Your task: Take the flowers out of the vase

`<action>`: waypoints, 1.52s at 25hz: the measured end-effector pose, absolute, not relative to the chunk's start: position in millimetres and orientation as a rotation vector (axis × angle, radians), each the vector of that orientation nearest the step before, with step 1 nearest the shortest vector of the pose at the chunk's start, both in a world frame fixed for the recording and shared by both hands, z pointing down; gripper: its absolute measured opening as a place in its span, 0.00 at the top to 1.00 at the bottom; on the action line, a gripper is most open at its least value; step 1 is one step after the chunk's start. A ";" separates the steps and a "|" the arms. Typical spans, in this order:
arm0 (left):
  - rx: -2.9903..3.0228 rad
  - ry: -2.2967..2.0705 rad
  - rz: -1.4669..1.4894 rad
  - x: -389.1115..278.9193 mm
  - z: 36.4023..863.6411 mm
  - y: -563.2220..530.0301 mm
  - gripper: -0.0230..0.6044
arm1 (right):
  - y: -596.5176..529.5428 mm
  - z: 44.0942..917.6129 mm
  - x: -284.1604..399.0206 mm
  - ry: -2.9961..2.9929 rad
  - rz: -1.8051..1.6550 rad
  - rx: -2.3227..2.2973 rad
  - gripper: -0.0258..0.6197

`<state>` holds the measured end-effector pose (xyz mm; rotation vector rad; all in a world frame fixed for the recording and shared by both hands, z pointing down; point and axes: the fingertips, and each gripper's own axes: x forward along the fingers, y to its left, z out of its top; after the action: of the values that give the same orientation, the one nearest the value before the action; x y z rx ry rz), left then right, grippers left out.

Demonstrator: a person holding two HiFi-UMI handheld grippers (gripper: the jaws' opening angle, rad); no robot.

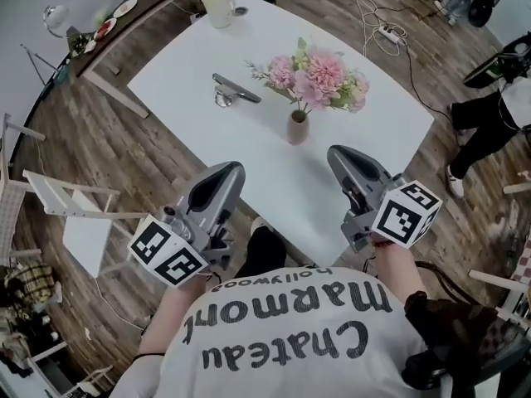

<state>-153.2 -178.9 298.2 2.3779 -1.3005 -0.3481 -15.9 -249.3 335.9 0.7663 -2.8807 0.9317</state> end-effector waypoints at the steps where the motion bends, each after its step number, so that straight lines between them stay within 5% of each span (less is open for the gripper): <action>1: 2.382 -1.263 -0.341 -155.7 301.4 -189.8 0.96 | -255.6 339.3 -20.9 -2.870 0.937 0.787 0.93; 10: 2.403 -1.051 -0.257 -172.1 340.2 -255.7 0.96 | -304.8 370.4 -40.3 -2.783 0.963 1.064 0.92; 12: 2.400 -1.010 -0.251 -175.5 347.4 -266.3 0.96 | -314.1 378.1 -39.6 -2.742 0.954 1.125 0.72; 21: 2.387 -0.894 -0.246 -181.9 370.3 -292.1 0.96 | -332.2 386.4 -55.7 -2.744 0.810 1.068 0.58; 35: 2.377 -0.914 -0.252 -200.0 372.9 -271.8 0.96 | -343.4 352.5 -65.6 -2.868 0.722 1.129 0.59; 38: 2.376 -0.931 -0.258 -202.5 367.8 -273.8 0.96 | -348.8 342.9 -65.6 -2.876 0.673 1.159 0.78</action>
<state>-202.5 -273.8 367.8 2.3764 -0.9307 -0.2580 -65.6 -348.8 342.9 1.1586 -2.8764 0.6730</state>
